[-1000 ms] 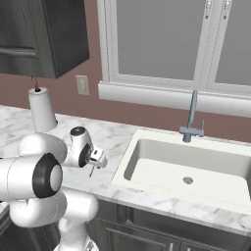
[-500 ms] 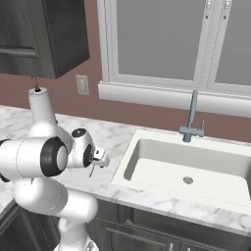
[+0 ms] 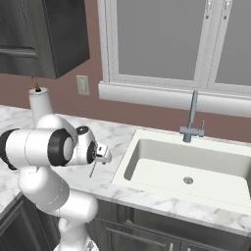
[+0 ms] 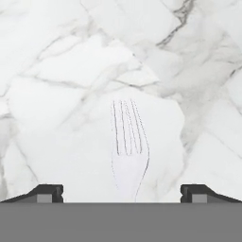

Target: Organize the utensils by type. Pick up the wooden spoons from the counter and place them in the open cabinet. Then pick up the metallic utensils from the counter and place them in the open drawer.

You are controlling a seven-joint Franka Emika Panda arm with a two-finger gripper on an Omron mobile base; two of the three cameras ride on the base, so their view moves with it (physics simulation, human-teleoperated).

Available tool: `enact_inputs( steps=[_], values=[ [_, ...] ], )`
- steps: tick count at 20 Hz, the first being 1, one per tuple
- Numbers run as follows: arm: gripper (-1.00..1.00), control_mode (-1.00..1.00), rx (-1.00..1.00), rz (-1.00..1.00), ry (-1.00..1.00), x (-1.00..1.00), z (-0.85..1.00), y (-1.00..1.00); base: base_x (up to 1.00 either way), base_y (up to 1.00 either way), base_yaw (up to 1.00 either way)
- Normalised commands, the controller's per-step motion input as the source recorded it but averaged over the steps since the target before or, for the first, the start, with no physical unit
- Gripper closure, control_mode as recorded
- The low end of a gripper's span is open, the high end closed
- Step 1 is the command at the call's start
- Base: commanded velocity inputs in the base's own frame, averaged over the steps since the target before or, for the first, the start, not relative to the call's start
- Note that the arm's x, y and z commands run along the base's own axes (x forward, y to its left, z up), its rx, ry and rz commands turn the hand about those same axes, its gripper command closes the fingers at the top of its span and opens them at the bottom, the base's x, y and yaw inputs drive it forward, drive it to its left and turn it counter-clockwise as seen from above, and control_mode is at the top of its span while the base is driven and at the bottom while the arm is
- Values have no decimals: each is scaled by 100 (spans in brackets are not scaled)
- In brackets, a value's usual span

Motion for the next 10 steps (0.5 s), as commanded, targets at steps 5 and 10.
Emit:
enact_inputs(
  steps=[5, 10],
  values=[
    [-100, -100, 0, 0, 3, 3, -27, 0, 0, 0, 0],
    [100, -100, 0, 0, 12, 0, -37, -1, 0, 0, 0]
  ],
)
